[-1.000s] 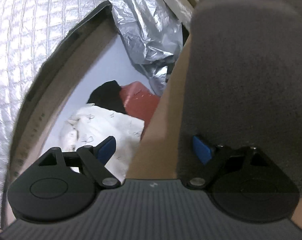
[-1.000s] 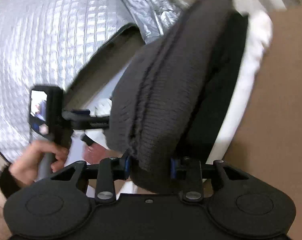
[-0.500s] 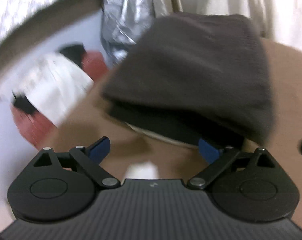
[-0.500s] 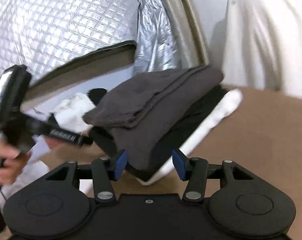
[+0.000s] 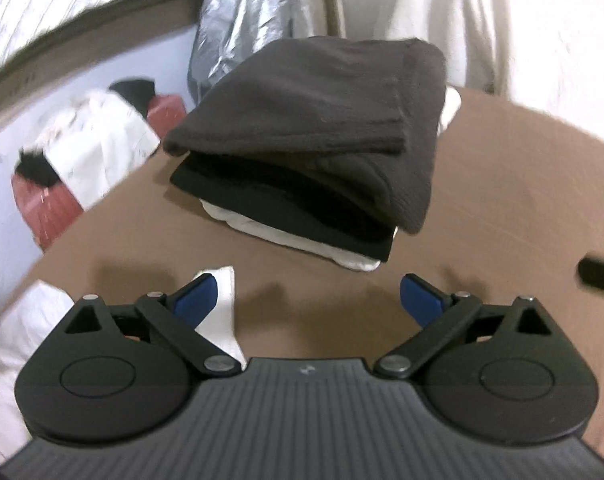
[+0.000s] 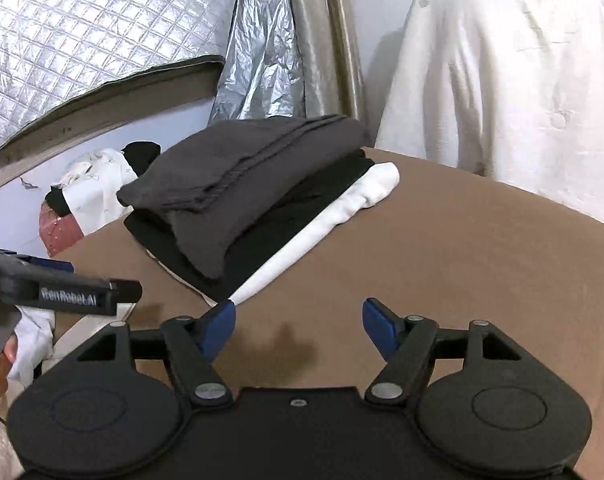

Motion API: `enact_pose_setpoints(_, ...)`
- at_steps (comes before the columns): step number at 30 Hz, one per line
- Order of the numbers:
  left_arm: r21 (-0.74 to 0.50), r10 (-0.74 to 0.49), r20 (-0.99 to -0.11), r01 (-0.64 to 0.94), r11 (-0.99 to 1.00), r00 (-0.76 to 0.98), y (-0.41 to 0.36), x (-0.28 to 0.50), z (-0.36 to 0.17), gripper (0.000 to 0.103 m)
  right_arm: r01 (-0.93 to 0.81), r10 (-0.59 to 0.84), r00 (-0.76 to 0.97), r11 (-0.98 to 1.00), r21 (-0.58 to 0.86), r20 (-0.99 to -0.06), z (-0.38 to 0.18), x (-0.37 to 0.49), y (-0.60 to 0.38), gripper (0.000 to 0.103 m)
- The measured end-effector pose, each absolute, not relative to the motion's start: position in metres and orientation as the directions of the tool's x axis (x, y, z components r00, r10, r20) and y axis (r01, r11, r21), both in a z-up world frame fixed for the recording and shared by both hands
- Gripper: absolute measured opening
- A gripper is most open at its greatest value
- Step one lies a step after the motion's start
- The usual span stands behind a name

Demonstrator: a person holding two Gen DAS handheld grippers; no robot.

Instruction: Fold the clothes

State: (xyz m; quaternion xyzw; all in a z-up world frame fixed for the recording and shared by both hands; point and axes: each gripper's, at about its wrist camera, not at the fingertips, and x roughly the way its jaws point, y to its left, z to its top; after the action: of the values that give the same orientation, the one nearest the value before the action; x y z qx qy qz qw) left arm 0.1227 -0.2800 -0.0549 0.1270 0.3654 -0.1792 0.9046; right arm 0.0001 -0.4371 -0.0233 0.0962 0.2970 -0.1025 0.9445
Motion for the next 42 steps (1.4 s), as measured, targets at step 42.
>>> enact_pose_setpoints(42, 0.047, -0.396, -0.641, 0.548, 0.835, 0.658, -0.279, 0.004, -0.010, 0.103, 0.359, -0.206, 0.831, 0.908, 0.215, -0.516, 0.016, -0.093, -0.415, 0.086)
